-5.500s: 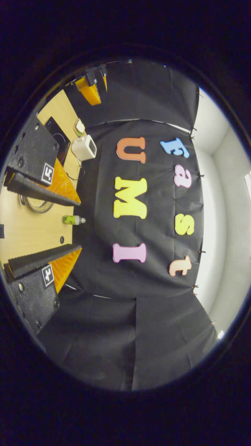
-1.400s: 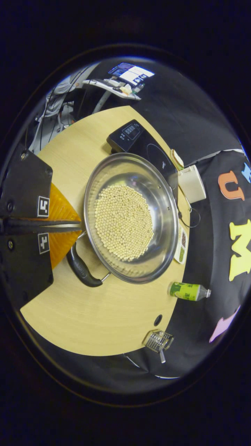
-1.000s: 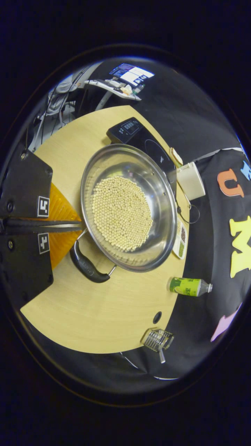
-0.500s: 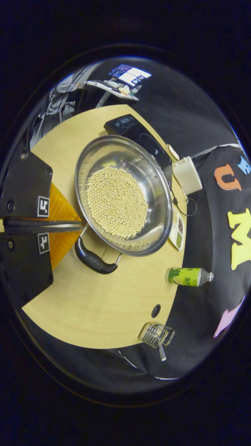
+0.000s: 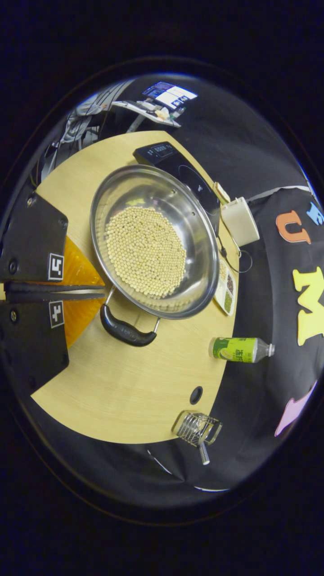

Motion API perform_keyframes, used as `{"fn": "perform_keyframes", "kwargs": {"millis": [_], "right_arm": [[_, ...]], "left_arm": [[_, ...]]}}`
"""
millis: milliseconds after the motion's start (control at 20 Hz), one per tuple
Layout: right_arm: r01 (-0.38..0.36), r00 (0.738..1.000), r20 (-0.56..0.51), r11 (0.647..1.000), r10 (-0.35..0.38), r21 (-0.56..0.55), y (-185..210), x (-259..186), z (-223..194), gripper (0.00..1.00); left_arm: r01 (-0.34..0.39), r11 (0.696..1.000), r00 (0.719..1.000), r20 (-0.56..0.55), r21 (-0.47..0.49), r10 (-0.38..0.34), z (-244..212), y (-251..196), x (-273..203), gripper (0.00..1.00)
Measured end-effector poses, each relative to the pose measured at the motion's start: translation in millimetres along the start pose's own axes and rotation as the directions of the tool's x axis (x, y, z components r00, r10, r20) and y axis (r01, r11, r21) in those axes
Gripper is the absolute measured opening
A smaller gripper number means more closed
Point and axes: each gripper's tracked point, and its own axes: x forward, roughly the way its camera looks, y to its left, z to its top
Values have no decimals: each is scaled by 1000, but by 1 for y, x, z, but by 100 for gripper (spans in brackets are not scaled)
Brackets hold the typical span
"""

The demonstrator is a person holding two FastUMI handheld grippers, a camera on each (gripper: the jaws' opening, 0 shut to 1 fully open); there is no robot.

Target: First push the handle of the pot to place it horizontally, then grasp the pot with both hands and set it on the induction cooktop.

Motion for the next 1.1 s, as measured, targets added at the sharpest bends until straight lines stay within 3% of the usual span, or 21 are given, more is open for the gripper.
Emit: {"fn": "perform_keyframes", "kwargs": {"millis": [250,300,450,700,800,950,1100], "right_arm": [[79,996,33,997,-78,-14,-6,-15,5,0],[100,994,39,995,-100,-6,-6,-19,6,4],[164,984,67,986,-166,36,-3,-35,6,0],[267,952,126,957,-280,113,14,-69,2,4],[309,933,146,940,-329,144,22,-82,-2,17],[375,895,178,905,-410,201,30,-104,-7,70],[399,860,226,879,-457,260,43,-125,-8,76]], "left_arm": [[33,999,999,3,6,-33,-5,4,8,96],[50,999,999,4,6,-50,-5,6,11,97],[113,994,994,3,6,-113,-10,9,21,96],[223,975,975,-10,-1,-223,-20,29,37,96],[266,964,964,-16,-9,-266,-24,36,40,97],[321,947,947,-17,-4,-321,-30,46,42,96],[362,932,932,-22,20,-362,-40,53,44,97]]}}
